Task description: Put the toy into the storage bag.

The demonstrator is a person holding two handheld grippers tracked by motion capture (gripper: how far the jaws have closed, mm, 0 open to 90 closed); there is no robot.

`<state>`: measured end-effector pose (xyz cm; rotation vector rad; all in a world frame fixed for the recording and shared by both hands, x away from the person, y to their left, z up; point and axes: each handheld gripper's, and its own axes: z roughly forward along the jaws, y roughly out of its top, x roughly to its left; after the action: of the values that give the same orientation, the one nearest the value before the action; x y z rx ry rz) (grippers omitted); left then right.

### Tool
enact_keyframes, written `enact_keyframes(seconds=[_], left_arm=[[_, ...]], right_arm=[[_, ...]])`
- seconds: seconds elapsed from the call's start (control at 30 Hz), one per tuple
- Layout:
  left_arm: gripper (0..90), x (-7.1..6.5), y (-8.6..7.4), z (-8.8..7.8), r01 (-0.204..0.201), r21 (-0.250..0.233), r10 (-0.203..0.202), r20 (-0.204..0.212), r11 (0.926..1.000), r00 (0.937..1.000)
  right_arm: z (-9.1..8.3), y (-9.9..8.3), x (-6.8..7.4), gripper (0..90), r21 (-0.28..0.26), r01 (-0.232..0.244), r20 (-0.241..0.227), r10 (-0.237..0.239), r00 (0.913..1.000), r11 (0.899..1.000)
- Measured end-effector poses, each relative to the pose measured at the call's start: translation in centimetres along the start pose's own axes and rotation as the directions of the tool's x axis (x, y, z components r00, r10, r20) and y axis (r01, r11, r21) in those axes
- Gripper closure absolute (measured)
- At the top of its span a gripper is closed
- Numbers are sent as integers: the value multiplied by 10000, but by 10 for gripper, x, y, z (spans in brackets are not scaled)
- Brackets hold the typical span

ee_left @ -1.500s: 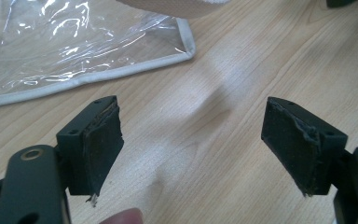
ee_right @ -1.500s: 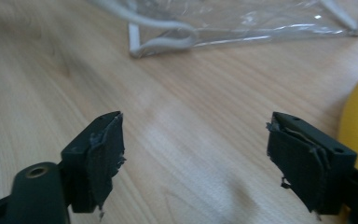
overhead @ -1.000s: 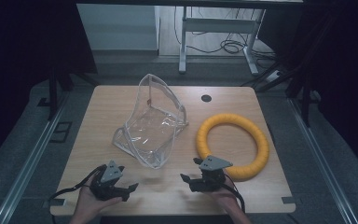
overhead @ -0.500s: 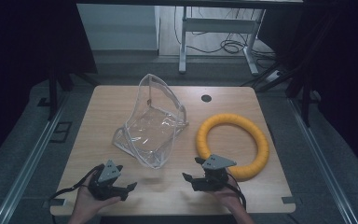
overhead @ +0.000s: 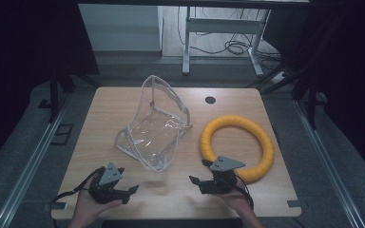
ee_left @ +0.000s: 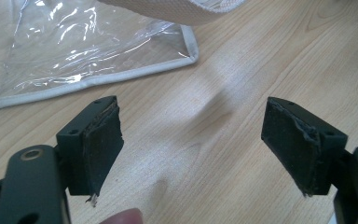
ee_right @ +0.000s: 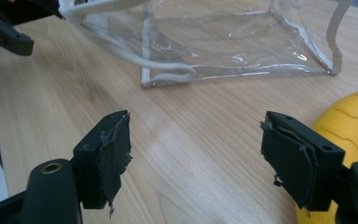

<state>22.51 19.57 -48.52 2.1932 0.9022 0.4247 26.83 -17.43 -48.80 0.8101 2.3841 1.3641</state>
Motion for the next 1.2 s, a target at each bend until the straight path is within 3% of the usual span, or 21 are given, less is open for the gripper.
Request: enact_keyframes(seconds=[0.07,0.17,0.33,0.47,0.53,0.67,0.93,1.2], left_arm=[[201,0,0,0,4,20,-4,13,10000,10000],[202,-1,0,1,9,17,-9,48,10000,10000],[201,-1,0,1,31,7,-31,43,10000,10000],[201,-1,0,1,55,14,-55,53,10000,10000],[201,-1,0,2,46,27,-46,60,10000,10000],[201,-1,0,2,40,31,-40,64,10000,10000],[201,-1,0,2,46,36,-46,95,10000,9999],[201,-2,0,4,45,74,-46,179,10000,9998]], right_arm=[[-1,0,0,246,56,78,30,-78,10000,10000],[-6,3,-2,256,-58,-174,-208,172,9996,9998],[-19,12,-9,251,-338,-84,241,92,9997,9994],[-24,16,-15,248,-366,-14,342,27,9994,9993],[-26,18,-18,247,-392,-133,133,139,9998,9991],[-30,22,-24,261,-346,-109,302,120,9995,9993],[-40,31,-36,256,36,-60,256,59,9997,10000],[-43,36,-49,251,876,113,263,-136,9996,9961]])
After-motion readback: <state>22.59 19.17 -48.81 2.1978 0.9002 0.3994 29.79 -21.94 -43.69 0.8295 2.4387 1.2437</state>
